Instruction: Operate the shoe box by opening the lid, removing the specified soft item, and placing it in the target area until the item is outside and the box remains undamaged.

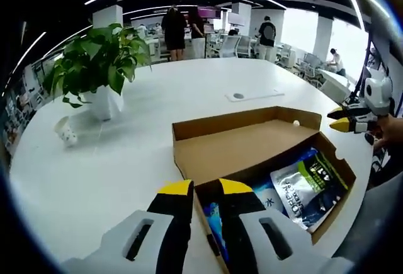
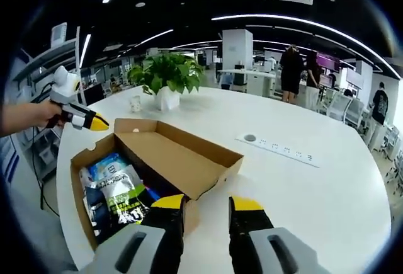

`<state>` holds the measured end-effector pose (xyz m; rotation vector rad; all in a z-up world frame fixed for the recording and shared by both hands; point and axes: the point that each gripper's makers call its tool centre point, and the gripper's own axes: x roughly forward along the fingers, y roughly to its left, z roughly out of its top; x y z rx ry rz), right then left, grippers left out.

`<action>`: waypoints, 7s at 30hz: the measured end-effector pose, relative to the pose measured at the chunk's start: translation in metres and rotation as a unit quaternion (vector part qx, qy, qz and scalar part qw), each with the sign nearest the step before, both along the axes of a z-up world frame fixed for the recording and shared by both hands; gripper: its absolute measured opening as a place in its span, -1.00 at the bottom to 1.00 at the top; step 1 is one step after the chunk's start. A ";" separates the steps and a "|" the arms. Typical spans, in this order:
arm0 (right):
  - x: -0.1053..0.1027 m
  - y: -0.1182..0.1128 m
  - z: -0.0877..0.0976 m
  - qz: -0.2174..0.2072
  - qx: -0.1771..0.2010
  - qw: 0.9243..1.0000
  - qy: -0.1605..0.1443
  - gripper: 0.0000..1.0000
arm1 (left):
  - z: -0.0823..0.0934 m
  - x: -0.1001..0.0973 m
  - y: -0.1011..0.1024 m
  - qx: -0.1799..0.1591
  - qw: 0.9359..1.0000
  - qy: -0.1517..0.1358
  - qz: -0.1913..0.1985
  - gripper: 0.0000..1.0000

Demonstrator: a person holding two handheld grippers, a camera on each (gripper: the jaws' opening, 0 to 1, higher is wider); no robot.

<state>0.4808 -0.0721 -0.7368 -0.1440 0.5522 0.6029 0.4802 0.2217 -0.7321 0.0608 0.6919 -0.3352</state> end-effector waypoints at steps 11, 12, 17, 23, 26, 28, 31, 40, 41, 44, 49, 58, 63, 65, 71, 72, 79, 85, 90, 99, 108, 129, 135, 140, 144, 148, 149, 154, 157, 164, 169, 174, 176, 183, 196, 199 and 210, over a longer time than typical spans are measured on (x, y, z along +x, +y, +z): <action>-0.025 0.005 0.007 0.028 0.014 1.000 0.004 -0.31 | -0.006 -0.015 -0.016 -0.004 1.000 0.011 -0.014 -0.62; -0.027 0.006 0.008 0.030 0.015 0.999 0.004 -0.30 | -0.007 -0.017 -0.019 -0.004 1.000 0.012 -0.017 -0.61; -0.039 0.010 0.007 0.048 0.009 0.999 0.001 -0.20 | -0.009 -0.023 -0.030 -0.005 0.999 0.016 -0.028 -0.58; -0.051 0.012 0.006 0.056 0.015 0.998 0.006 -0.08 | -0.015 -0.029 -0.044 -0.015 0.999 0.025 -0.040 -0.55; -0.056 0.013 0.006 0.060 0.018 0.998 0.007 -0.04 | -0.019 -0.032 -0.051 -0.022 0.998 0.032 -0.046 -0.50; -0.059 0.014 0.006 0.065 0.016 0.998 0.006 0.00 | -0.022 -0.034 -0.056 -0.024 0.998 0.036 -0.051 -0.50; -0.063 0.014 0.006 0.071 0.016 0.997 0.006 0.06 | -0.025 -0.036 -0.062 -0.032 0.997 0.043 -0.056 -0.48; -0.071 0.014 0.007 0.080 0.017 0.997 0.002 0.17 | -0.034 -0.042 -0.081 -0.070 0.993 0.066 -0.064 -0.40; -0.072 0.013 0.007 0.081 0.018 0.997 0.001 0.17 | -0.035 -0.043 -0.084 -0.078 0.992 0.069 -0.064 -0.39; -0.075 0.014 0.008 0.083 0.023 0.996 0.001 0.20 | -0.039 -0.046 -0.090 -0.095 0.990 0.081 -0.063 -0.33; -0.082 0.018 0.011 0.094 0.037 0.995 -0.003 0.26 | -0.043 -0.047 -0.097 -0.114 0.988 0.089 -0.058 -0.15; -0.088 0.020 0.013 0.104 0.046 0.994 -0.009 0.32 | -0.054 -0.057 -0.111 -0.152 0.978 0.129 -0.060 -0.15; -0.093 0.024 0.015 0.112 0.066 0.991 -0.008 0.32 | -0.058 -0.058 -0.116 -0.178 0.973 0.139 -0.054 -0.18; -0.095 0.026 0.015 0.117 0.068 0.991 -0.009 0.33 | -0.060 -0.059 -0.118 -0.187 0.970 0.147 -0.054 -0.21; -0.098 0.028 0.012 0.121 0.069 0.990 -0.007 0.34 | -0.062 -0.064 -0.120 -0.194 0.965 0.163 -0.062 -0.57; -0.098 0.028 0.012 0.120 0.069 0.990 -0.007 0.34 | -0.062 -0.065 -0.121 -0.198 0.964 0.165 -0.063 -0.59; -0.097 0.032 0.010 0.123 0.068 0.990 -0.006 0.33 | -0.062 -0.064 -0.118 -0.198 0.964 0.162 -0.068 -0.84; -0.099 0.039 0.010 0.128 0.067 0.989 -0.007 0.33 | -0.058 -0.063 -0.117 -0.209 0.963 0.158 -0.062 -0.98; -0.099 0.041 0.010 0.133 0.064 0.989 -0.011 0.33 | -0.053 -0.063 -0.117 -0.217 0.962 0.157 -0.058 -1.00; -0.101 0.050 0.011 0.141 0.061 0.988 -0.015 0.33 | -0.032 -0.061 -0.120 -0.222 0.961 0.150 -0.061 -1.00; -0.103 0.062 0.012 0.155 0.050 0.986 -0.020 0.34 | -0.010 -0.058 -0.126 -0.216 0.964 0.141 -0.069 -1.00; -0.096 0.098 0.003 0.153 0.008 0.987 -0.042 0.26 | 0.019 -0.058 -0.139 -0.205 0.968 0.129 -0.061 -1.00; -0.095 0.109 0.005 0.148 0.008 0.988 -0.054 0.22 | 0.021 -0.058 -0.140 -0.207 0.969 0.126 -0.052 -1.00; -0.096 0.116 -0.001 0.150 0.002 0.987 -0.050 0.21 | 0.024 -0.058 -0.142 -0.214 0.967 0.128 -0.044 -1.00; -0.094 0.118 -0.004 0.144 -0.004 0.988 -0.050 0.16 | 0.027 -0.058 -0.144 -0.225 0.966 0.124 -0.039 -1.00; -0.092 0.120 -0.006 0.141 -0.008 0.989 -0.051 0.14 | 0.031 -0.059 -0.147 -0.235 0.963 0.124 -0.033 -1.00; -0.092 0.121 -0.006 0.140 -0.008 0.989 -0.051 0.12 | 0.032 -0.059 -0.148 -0.239 0.963 0.124 -0.033 -1.00; -0.093 0.122 -0.009 0.140 -0.022 0.988 -0.054 -0.05 | 0.035 -0.059 -0.152 -0.248 0.961 0.122 -0.031 -1.00; -0.094 0.121 -0.009 0.141 -0.032 0.988 -0.061 -0.19 | 0.036 -0.058 -0.156 -0.250 0.960 0.122 -0.033 -1.00; -0.094 0.115 -0.010 0.137 -0.043 0.988 -0.063 -0.30 | 0.038 -0.061 -0.167 -0.251 0.959 0.123 -0.043 -1.00; -0.095 0.113 -0.008 0.136 -0.045 0.987 -0.068 -0.44 | 0.039 -0.059 -0.168 -0.249 0.960 0.122 -0.045 -1.00; -0.095 0.112 -0.006 0.134 -0.047 0.987 -0.071 -0.70 | 0.037 -0.059 -0.166 -0.240 0.962 0.120 -0.045 -1.00; -0.095 0.110 -0.006 0.134 -0.047 0.987 -0.071 -0.75 | 0.037 -0.060 -0.166 -0.234 0.964 0.117 -0.049 -1.00; -0.098 0.110 0.003 0.140 -0.036 0.986 -0.078 -0.91 | 0.041 -0.060 -0.163 -0.228 0.966 0.109 -0.056 -1.00; -0.102 0.110 0.015 0.151 -0.023 0.985 -0.082 -1.00 | 0.054 -0.062 -0.165 -0.237 0.964 0.098 -0.067 -1.00; -0.102 0.110 0.020 0.153 -0.021 0.984 -0.086 -1.00 | 0.058 -0.063 -0.165 -0.239 0.964 0.094 -0.070 -1.00; -0.097 0.110 0.038 0.155 -0.019 0.983 -0.100 -1.00 | 0.078 -0.060 -0.166 -0.250 0.962 0.075 -0.073 -1.00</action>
